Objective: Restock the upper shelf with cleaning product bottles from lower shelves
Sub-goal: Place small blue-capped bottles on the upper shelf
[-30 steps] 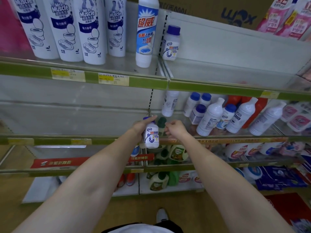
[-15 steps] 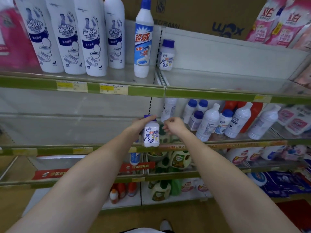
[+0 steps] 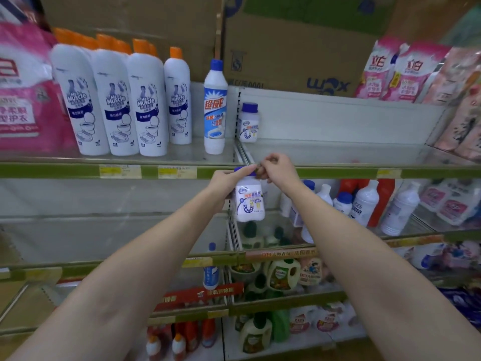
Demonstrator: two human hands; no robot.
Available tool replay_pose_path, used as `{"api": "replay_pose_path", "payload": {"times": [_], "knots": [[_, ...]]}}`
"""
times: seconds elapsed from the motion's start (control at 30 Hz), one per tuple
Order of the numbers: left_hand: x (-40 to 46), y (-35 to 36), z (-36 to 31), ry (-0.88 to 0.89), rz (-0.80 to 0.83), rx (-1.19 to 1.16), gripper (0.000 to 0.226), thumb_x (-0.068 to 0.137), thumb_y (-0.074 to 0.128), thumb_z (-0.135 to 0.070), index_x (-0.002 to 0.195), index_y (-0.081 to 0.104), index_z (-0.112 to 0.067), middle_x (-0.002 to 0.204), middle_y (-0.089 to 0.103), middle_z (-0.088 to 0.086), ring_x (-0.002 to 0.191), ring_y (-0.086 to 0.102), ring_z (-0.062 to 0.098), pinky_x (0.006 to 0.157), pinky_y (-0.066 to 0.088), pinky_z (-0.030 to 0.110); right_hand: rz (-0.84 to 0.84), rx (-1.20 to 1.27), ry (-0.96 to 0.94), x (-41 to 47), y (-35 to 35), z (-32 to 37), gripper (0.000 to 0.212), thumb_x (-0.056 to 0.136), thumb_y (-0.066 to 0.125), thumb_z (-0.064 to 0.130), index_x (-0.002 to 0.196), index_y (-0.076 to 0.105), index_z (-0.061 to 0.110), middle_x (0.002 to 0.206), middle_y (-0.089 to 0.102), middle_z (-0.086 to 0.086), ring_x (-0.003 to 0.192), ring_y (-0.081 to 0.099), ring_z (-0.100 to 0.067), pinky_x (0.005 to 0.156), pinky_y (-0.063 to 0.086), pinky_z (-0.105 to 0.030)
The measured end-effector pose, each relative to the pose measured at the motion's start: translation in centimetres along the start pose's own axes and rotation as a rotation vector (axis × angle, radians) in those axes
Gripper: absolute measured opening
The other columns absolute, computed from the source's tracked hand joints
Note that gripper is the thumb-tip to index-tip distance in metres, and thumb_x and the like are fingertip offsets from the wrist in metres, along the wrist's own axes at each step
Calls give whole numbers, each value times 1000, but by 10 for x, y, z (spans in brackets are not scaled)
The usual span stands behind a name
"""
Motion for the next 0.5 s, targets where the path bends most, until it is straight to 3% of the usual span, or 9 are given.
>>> {"api": "replay_pose_path", "payload": {"times": [0.1,0.2,0.33,0.4,0.5], "knots": [[1,8,-20,43,19,94,52,73,85,-46,103,70,-6,78,76,5,68,69,18,66,55,31,-61,2,-22,10,-7,8,14,93,62,15,81,63,22,83,71,-8,82,70,-29,73,59,-40],[5,12,-47,97,6,64,47,74,86,-40,104,70,-7,82,77,6,68,71,19,68,58,33,-84,-16,-43,14,-12,15,9,92,61,14,93,70,12,94,71,-6,90,65,-21,83,53,-36],[19,10,-75,118,-14,-44,40,74,87,-33,102,70,-11,86,78,6,70,73,20,64,59,30,-131,38,-26,28,-23,21,11,94,59,12,87,67,12,77,68,0,70,63,-18,65,51,-29],[31,6,-85,149,-42,-6,47,71,87,-38,106,67,-13,89,78,4,75,74,20,67,59,31,-123,64,-10,37,-26,23,10,97,56,10,94,65,7,72,67,0,61,63,-15,54,50,-26],[47,6,-100,199,-66,-21,39,74,86,-37,100,66,-17,89,77,4,81,74,23,75,61,37,-120,57,-22,50,-30,28,12,99,53,10,96,63,5,71,67,-1,58,61,-13,50,48,-25]]}}
Point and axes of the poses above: each hand's wrist, its own x-axis towards the middle knuckle, its own y-axis out of the palm, z = x × y, the point moved 7 cm from there along x, towards the middle knuckle
